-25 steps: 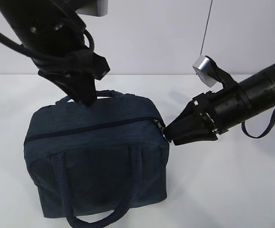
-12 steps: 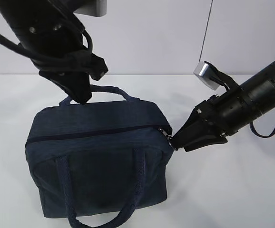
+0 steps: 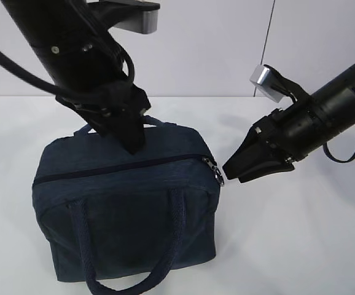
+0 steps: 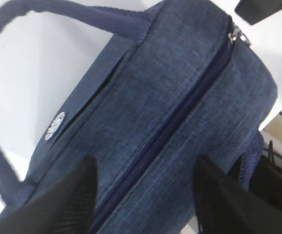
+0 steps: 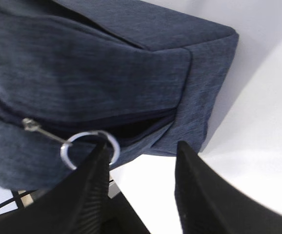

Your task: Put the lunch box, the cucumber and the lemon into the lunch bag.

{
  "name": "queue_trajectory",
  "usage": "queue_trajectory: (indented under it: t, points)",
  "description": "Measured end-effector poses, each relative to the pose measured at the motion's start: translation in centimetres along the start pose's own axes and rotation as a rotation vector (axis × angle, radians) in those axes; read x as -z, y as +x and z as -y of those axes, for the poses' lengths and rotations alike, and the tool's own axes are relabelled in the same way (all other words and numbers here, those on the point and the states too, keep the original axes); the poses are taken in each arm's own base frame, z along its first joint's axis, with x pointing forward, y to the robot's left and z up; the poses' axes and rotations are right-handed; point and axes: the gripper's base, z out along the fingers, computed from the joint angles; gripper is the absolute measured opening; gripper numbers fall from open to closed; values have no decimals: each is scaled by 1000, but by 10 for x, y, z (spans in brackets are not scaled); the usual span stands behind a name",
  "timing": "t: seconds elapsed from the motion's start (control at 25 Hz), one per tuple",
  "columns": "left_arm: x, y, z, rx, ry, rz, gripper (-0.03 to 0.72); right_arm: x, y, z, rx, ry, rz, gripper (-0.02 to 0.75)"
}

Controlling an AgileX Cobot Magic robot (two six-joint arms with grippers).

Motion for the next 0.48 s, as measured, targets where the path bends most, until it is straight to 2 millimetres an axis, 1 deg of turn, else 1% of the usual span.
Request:
queue_trajectory:
  t: [0.04, 0.12, 0.24, 0.32, 0.48]
  points:
    - [-2, 0, 1, -14, 1, -5, 445, 1, 0, -1, 1, -4, -2, 319]
    - [-6, -1, 6, -66, -1, -17, 487, 1, 0, -2, -4, -7, -6, 319]
    - [-10, 1, 14, -138, -30, -33, 496, 1, 1, -2, -13, -5, -8, 319]
    - [-15, 4, 17, -154, -30, -52, 495, 1, 1, -1, -18, -2, -13, 319]
    - [-33, 21, 20, -179, -41, -136, 480, 1, 3, 0, -38, 14, -33, 319]
